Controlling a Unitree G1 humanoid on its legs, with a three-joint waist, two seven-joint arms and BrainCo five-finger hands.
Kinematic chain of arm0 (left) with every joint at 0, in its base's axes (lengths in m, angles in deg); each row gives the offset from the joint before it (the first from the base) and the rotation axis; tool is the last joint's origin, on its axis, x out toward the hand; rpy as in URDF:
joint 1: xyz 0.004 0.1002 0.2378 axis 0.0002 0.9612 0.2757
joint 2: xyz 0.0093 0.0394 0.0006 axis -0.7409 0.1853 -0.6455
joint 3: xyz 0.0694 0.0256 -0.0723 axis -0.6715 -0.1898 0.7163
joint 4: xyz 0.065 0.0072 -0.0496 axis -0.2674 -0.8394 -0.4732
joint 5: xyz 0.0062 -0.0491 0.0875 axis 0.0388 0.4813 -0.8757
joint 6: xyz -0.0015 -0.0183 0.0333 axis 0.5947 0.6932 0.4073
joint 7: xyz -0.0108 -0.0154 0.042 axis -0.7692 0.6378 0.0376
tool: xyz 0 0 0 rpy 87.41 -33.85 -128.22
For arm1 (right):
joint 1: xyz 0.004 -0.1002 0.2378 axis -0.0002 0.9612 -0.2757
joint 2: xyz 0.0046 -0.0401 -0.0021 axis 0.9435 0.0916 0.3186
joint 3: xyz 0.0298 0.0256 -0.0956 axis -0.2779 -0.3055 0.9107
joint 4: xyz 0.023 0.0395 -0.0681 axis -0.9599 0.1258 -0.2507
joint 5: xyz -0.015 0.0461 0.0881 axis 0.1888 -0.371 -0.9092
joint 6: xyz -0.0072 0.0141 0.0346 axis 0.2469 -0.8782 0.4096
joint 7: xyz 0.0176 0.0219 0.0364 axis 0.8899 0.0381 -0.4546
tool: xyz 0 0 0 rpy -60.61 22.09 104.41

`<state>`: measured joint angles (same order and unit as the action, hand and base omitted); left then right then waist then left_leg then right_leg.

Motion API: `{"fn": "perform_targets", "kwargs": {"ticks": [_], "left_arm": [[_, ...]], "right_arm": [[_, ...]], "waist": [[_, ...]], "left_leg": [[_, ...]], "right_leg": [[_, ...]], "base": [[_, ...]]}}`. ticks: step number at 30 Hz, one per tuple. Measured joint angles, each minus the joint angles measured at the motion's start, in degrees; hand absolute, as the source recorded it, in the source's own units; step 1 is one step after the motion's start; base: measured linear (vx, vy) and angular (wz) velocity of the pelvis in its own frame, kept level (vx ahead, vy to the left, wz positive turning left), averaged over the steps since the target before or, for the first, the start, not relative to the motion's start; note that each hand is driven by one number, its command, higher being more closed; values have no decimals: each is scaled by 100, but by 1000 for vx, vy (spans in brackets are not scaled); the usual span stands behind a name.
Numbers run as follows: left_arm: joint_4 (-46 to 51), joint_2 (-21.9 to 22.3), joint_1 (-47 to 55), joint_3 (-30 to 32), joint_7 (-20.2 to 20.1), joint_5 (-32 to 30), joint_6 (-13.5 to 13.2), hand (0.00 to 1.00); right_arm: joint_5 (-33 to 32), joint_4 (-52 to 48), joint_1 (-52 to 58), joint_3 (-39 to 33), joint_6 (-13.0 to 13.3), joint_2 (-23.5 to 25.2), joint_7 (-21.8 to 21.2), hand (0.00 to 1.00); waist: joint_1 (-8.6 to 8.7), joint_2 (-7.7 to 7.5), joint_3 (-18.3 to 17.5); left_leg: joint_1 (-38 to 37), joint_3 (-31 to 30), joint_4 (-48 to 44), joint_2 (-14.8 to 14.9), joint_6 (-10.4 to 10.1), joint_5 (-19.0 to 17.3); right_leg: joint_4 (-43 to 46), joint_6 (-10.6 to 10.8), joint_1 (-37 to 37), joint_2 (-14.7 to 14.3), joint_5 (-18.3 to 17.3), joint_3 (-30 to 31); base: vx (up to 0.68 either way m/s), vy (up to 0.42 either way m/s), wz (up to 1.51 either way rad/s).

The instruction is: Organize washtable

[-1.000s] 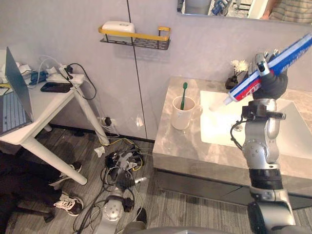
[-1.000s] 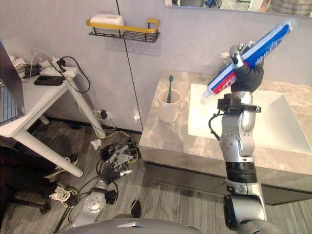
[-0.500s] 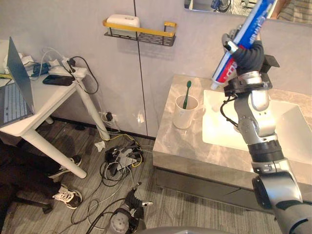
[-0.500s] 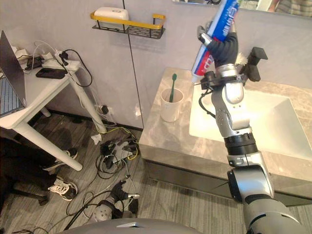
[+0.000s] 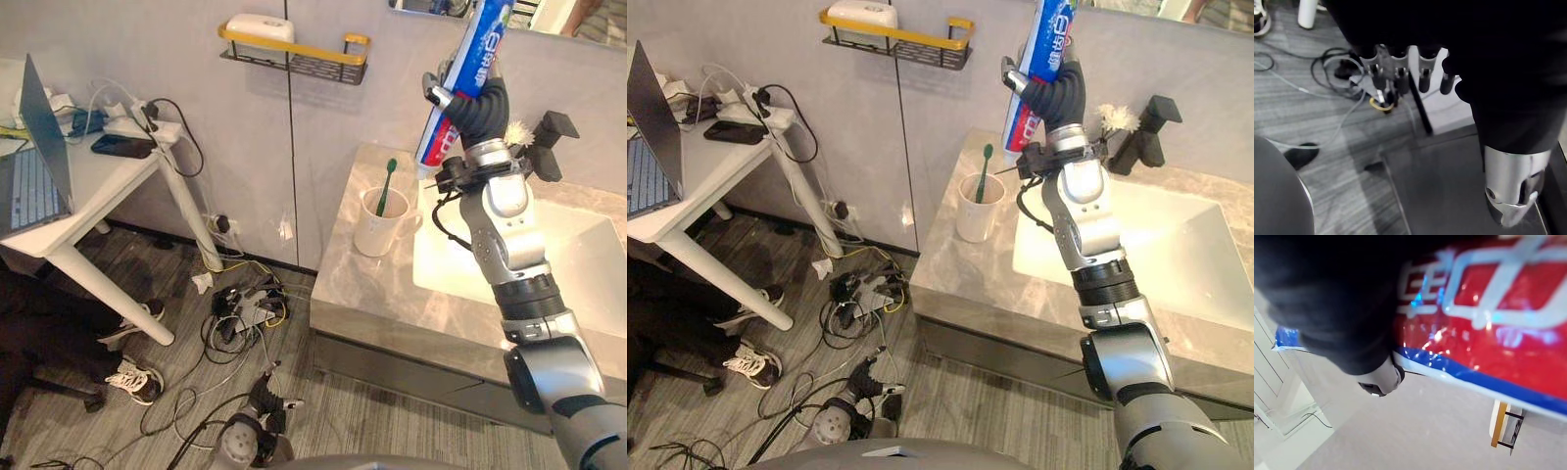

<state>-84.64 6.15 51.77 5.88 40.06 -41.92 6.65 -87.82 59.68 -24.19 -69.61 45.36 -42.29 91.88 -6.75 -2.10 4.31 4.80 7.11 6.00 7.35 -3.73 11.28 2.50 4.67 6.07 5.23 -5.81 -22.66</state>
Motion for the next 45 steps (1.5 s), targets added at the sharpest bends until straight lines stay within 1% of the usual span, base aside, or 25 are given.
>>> {"fn": "perform_targets", "kwargs": {"ticks": [6,14,18,26,29,32,36,39,45], "left_arm": [[0,-3,-19,-99,28,-90,-2,0],[2,-1,-32,-118,54,-91,-5,0],[11,0,-31,-119,55,-90,-5,0],[16,1,-31,-120,68,-91,-5,0],[16,7,-30,-120,136,-92,-5,0],[62,-1,-29,-118,162,-92,-6,0],[64,1,-29,-119,167,-96,-7,0],[65,1,-27,-117,179,-100,-7,0],[79,17,-23,-117,229,-213,-15,0]], "right_arm": [[124,-16,167,-1,1,187,28,100],[224,-49,642,-5,0,433,65,100],[230,-50,672,-5,0,601,75,100],[338,-51,732,-4,0,665,97,100],[364,-51,847,-4,0,727,160,100],[396,-53,897,-8,0,791,265,100],[619,-64,896,-29,0,848,339,100],[794,-86,896,-47,0,853,370,100],[1137,-110,896,-215,0,855,608,100]], "waist": [[0,-8,3],[-1,-125,73],[-1,-131,76],[-4,-135,80],[-4,-138,84],[0,-179,136],[-3,-242,185],[-8,-244,197],[-7,-233,219]], "left_leg": [[-4,-2,0,4,-11,9],[5,-11,0,11,-10,8],[51,-23,0,11,-10,8],[72,-31,0,11,-10,8],[78,-32,0,12,-8,6],[82,-34,0,17,4,-1],[94,-33,0,16,4,-3],[98,-33,0,14,3,-3],[105,-35,0,15,30,-23]], "right_leg": [[3,-3,1,-5,-2,2],[15,-5,-10,-8,-5,2],[19,-5,-51,-10,-5,-1],[42,-19,-80,-11,-18,-1],[47,-19,-87,-11,-19,-1],[48,-21,-91,-15,-21,-1],[47,-21,-100,-13,-21,-1],[45,-20,-102,-13,-22,-1],[48,-18,-107,-15,-30,-2]], "base": [[0,0,0],[0,0,0],[0,0,0],[0,0,0],[0,0,0],[0,0,0],[0,0,0],[0,0,0],[0,0,0]]}}
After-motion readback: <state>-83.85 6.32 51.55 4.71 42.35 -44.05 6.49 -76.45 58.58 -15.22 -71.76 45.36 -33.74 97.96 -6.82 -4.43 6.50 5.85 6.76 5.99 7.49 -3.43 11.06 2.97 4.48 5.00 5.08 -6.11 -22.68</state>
